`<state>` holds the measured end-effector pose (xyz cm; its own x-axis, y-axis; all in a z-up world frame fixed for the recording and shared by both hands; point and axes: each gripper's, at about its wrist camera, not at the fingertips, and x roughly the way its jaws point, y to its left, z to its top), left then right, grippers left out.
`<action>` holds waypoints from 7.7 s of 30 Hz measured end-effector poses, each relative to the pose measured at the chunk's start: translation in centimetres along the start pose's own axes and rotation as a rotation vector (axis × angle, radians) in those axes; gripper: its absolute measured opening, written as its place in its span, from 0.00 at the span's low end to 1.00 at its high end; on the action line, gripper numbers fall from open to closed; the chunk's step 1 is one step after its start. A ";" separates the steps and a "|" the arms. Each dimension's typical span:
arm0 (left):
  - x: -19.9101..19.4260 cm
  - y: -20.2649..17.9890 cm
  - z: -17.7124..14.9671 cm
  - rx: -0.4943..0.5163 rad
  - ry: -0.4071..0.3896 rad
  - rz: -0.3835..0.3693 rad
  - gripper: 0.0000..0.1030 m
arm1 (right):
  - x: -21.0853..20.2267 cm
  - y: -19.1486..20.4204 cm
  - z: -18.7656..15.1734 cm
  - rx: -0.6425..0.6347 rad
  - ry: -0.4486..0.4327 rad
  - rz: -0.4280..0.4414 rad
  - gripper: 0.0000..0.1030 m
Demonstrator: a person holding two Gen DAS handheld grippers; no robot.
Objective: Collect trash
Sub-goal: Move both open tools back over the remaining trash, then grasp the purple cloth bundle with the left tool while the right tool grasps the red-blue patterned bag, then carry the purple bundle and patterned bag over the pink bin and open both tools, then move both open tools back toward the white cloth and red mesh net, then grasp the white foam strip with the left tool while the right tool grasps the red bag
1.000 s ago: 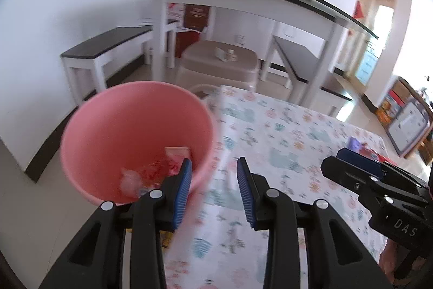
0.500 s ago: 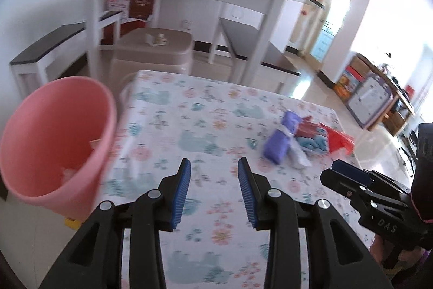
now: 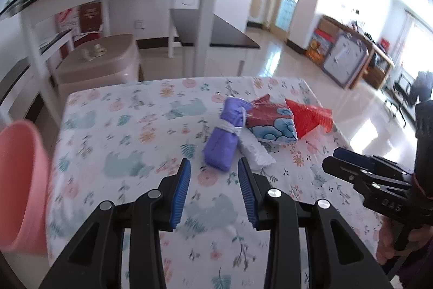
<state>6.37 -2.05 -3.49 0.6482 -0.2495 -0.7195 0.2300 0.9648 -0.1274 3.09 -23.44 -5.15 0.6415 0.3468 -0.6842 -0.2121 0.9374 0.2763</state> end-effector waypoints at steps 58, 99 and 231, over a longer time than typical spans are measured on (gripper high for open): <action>0.8 2.5 -1.1 -0.102 0.004 0.176 0.23 | 6.8 1.7 4.3 0.006 0.042 -0.012 0.11; -14.9 19.1 -6.9 -0.454 -0.224 0.566 0.23 | 4.9 30.1 2.9 -0.545 -0.010 0.343 0.11; 2.1 -0.2 -0.6 -0.127 0.005 0.177 0.27 | 5.4 -5.2 3.8 0.176 0.226 0.205 0.44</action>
<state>7.26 -2.72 -5.42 0.6667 -0.0746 -0.7416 0.0189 0.9964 -0.0832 10.45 -26.57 -7.68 0.4152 0.5442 -0.7290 -0.1768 0.8344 0.5221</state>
